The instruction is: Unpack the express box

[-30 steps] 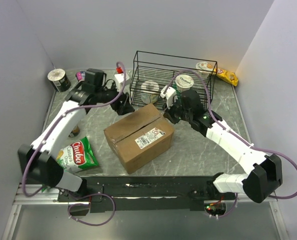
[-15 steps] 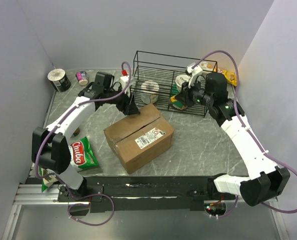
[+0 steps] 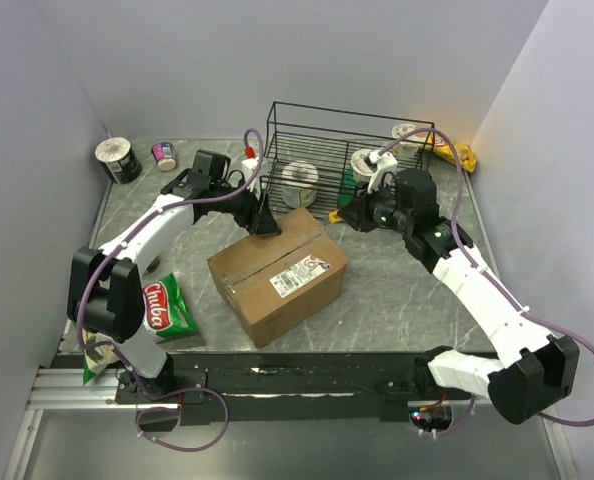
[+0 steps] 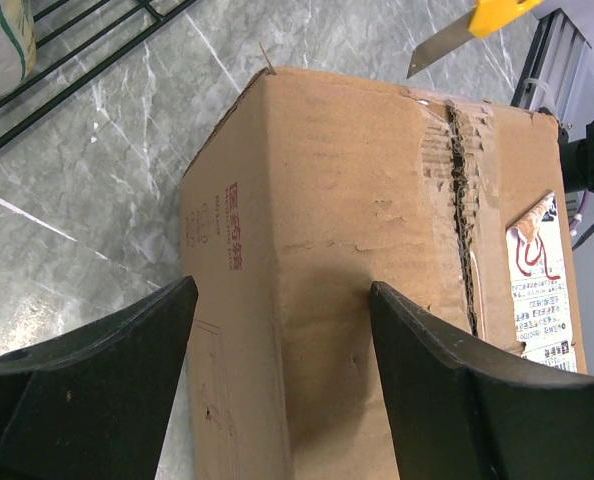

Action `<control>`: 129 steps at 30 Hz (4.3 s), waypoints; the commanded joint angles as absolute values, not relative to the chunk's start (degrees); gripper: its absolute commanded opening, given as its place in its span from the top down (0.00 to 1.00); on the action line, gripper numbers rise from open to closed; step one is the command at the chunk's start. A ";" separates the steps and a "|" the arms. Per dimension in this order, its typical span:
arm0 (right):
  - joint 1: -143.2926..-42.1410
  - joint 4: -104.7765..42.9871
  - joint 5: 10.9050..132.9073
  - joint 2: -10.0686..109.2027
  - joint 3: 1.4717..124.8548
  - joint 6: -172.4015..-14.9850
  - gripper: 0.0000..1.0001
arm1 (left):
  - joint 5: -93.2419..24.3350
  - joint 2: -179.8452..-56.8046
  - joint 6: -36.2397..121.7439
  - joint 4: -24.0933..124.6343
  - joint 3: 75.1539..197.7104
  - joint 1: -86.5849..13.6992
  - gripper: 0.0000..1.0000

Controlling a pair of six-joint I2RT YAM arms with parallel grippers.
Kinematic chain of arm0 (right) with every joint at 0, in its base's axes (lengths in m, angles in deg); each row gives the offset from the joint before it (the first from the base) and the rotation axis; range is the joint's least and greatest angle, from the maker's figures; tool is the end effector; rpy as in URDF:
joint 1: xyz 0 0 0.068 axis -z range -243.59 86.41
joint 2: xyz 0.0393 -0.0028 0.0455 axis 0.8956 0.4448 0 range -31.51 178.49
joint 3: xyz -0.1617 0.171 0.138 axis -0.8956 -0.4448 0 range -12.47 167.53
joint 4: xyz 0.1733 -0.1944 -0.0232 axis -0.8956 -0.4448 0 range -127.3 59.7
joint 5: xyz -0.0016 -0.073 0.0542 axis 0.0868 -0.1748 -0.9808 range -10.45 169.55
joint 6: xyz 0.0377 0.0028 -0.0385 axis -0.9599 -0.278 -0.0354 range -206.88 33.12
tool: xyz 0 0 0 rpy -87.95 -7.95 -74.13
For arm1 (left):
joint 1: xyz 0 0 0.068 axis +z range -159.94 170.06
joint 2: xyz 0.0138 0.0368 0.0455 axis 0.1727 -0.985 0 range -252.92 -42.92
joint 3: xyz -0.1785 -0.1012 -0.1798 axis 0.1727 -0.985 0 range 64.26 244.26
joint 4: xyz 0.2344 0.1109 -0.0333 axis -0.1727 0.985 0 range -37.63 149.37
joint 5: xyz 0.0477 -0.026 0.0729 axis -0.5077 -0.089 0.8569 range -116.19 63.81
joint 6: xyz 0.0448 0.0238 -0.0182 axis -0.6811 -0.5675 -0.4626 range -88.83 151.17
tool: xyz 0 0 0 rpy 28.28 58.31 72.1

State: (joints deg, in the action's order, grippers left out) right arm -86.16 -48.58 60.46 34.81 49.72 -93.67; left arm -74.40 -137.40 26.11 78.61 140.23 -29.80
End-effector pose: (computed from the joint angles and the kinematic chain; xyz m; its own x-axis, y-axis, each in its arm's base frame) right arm 0.2376 0.1114 0.3564 -0.4255 -0.0559 -0.9032 -0.5957 0.7687 0.2330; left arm 0.3308 -0.1478 0.2871 -0.5957 0.2775 -0.7538 0.7800 0.4241 -0.4603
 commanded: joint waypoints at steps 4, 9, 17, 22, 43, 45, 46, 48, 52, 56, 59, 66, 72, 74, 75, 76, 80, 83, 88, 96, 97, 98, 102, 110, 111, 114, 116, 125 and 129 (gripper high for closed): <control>-91.89 -41.90 72.86 32.47 51.69 -92.51 1.00 | -70.75 -140.21 23.88 80.59 138.62 -30.33 0.25; -93.38 -41.46 74.19 33.43 51.95 -90.48 1.00 | -71.45 -140.74 24.32 80.41 139.06 -30.33 0.25; -93.38 -41.20 71.99 34.84 53.27 -90.40 1.00 | -71.37 -140.83 24.32 80.41 139.15 -30.33 0.26; -93.47 -41.55 69.45 35.81 53.62 -90.48 1.00 | -71.10 -140.74 24.14 80.41 138.79 -30.33 0.26; -94.09 -44.72 68.73 38.27 55.47 -89.25 1.00 | -71.10 -140.30 24.84 80.06 137.74 -30.33 0.26; -94.09 -44.19 68.83 37.48 55.47 -88.99 1.00 | -71.10 -140.39 24.84 79.97 137.83 -30.33 0.26; -94.09 -44.36 68.56 37.57 55.73 -88.81 1.00 | -71.10 -140.39 24.84 79.97 137.74 -30.33 0.26; -94.09 -45.15 68.47 37.74 56.00 -88.81 1.00 | -71.10 -140.39 24.93 79.88 137.56 -30.33 0.26; -94.09 -46.64 68.21 37.92 55.73 -88.02 1.00 | -71.19 -140.56 25.19 79.62 137.74 -30.33 0.26; -94.09 -50.23 68.73 38.88 57.22 -86.10 1.00 | -71.11 -140.83 25.28 79.71 138.18 -30.33 0.26; -94.09 -53.31 68.65 39.06 58.54 -84.95 1.00 | -71.28 -140.92 25.37 79.53 138.35 -30.33 0.26; -94.09 -57.36 68.65 38.54 59.77 -85.12 1.00 | -70.58 -141.00 26.42 78.57 138.27 -30.33 0.26; -94.09 -58.86 68.21 37.66 59.25 -85.30 1.00 | -70.23 -141.36 27.30 77.95 138.09 -30.33 0.26; -94.09 -59.30 68.03 37.48 59.34 -85.47 1.00 | -70.05 -141.53 27.48 77.78 138.09 -30.33 0.26; -94.09 -59.48 68.03 37.39 59.42 -85.47 1.00 | -69.96 -141.45 27.66 77.77 138.09 -30.33 0.26; -94.09 -60.00 67.77 37.22 59.42 -85.30 1.00 | -69.79 -141.53 27.57 77.77 138.09 -30.33 0.26; -94.09 -61.50 67.42 37.22 59.86 -85.47 1.00 | -67.59 -141.62 28.53 77.07 137.92 -30.33 0.26; -94.09 -62.72 67.33 37.30 60.39 -85.65 1.00 | -66.45 -141.62 29.32 76.63 137.65 -30.33 0.27; -94.00 -65.19 66.80 37.66 61.53 -86.53 1.00 | -65.74 -142.15 30.73 76.11 136.86 -30.33 0.34; -94.00 -69.05 68.21 36.95 62.50 -86.70 1.00 | -64.51 -141.97 33.63 75.49 135.72 -30.33 0.47; -94.00 -69.58 68.64 36.95 62.59 -86.79 1.00 | -64.43 -141.80 33.98 75.40 135.54 -30.33 0.48; -94.09 -70.02 69.00 36.69 62.59 -88.36 1.00 | -64.77 -141.80 34.94 75.14 135.19 -30.33 0.52; -94.00 -71.34 69.88 35.81 62.15 -88.99 1.00 | -64.60 -141.01 36.09 74.70 134.75 -30.33 0.63; -94.09 -68.63 69.97 35.90 61.27 -88.11 1.00 | -64.08 -139.60 35.75 75.40 134.05 -29.98 0.94; -94.00 -68.45 70.05 36.25 61.44 -87.85 1.00 | -63.99 -139.16 35.66 75.49 133.96 -29.81 0.96; -94.00 -67.83 69.88 37.04 62.06 -87.67 1.00 | -62.67 -138.11 35.48 76.10 133.35 -29.19 0.99; -94.09 -67.83 69.79 37.22 62.06 -87.76 1.00 | -62.67 -137.67 35.13 76.54 132.82 -28.14 0.99; -93.91 -70.02 68.83 35.46 60.13 -89.25 1.00 | -62.23 -135.64 34.60 78.21 130.54 -25.68 0.99; -93.47 -71.52 66.55 34.93 59.42 -89.87 1.00 | -61.79 -135.55 34.78 78.30 130.44 -25.59 0.99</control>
